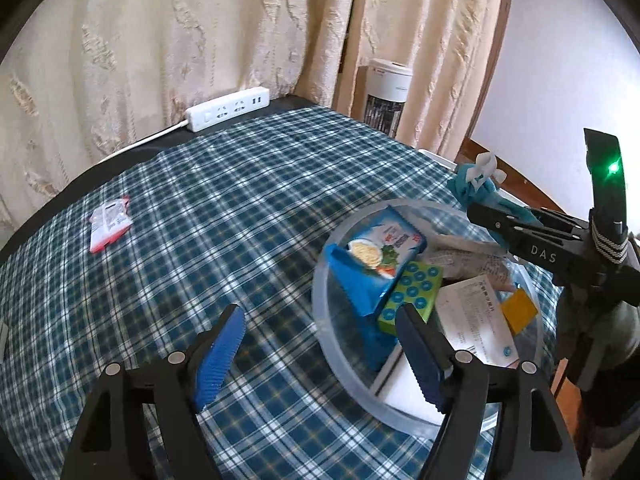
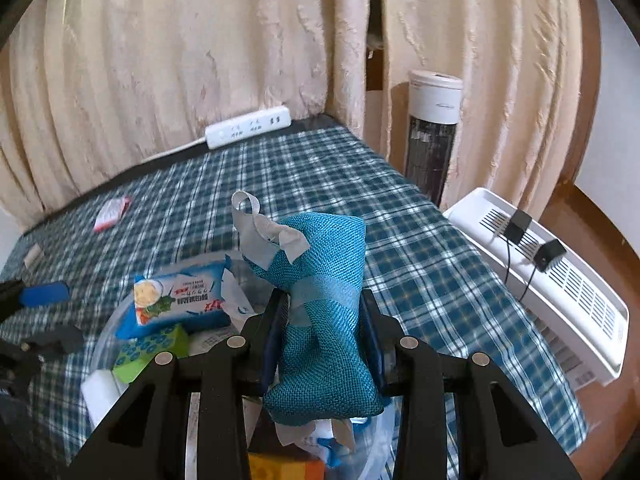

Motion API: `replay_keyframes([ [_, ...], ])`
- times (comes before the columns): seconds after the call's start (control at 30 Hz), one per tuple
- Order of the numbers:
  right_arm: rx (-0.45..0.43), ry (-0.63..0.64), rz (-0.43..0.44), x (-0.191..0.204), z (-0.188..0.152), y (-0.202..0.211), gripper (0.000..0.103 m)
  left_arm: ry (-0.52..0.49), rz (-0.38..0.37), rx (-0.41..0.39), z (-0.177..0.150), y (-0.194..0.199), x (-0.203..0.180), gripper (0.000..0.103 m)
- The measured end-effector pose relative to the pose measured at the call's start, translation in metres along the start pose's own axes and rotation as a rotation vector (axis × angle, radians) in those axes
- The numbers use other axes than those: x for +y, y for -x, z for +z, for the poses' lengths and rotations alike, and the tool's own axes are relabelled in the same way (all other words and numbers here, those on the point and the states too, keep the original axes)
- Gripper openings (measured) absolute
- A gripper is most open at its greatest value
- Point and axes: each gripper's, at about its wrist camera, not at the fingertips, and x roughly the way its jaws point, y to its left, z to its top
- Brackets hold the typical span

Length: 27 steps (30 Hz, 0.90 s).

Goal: Organize objects
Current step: 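Lower the green block into the basin and open the left gripper, then lower the teal pouch into the basin and open the right gripper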

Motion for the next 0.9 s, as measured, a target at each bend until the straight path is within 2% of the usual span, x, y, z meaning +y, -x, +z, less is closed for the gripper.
replay_keyframes([
  [0.1, 0.011, 0.06, 0.007, 0.01, 0.0, -0.003, 0.04, 0.017, 0.005, 0.004, -0.001, 0.0, 0.006, 0.081],
  [0.17, 0.02, 0.097, 0.011, 0.018, 0.0, -0.006, 0.051, 0.03, 0.003, 0.009, -0.001, 0.0, 0.01, 0.081],
  [0.23, 0.03, 0.112, 0.026, 0.022, -0.001, -0.007, 0.053, 0.037, 0.002, 0.011, -0.001, 0.0, 0.013, 0.081],
  [0.4, 0.039, 0.134, 0.043, 0.031, -0.002, -0.008, 0.054, 0.049, 0.005, 0.006, -0.002, 0.003, 0.02, 0.081],
  [0.67, 0.029, 0.075, 0.086, 0.029, 0.007, -0.004, 0.056, 0.077, 0.013, 0.004, -0.005, 0.008, 0.032, 0.081],
  [0.8, 0.052, 0.09, 0.093, 0.035, 0.005, -0.013, 0.056, 0.092, 0.021, 0.003, -0.007, 0.01, 0.038, 0.081],
  [0.9, 0.102, 0.079, 0.132, 0.037, 0.001, -0.024, 0.055, 0.108, 0.03, 0.009, -0.009, 0.011, 0.045, 0.081],
])
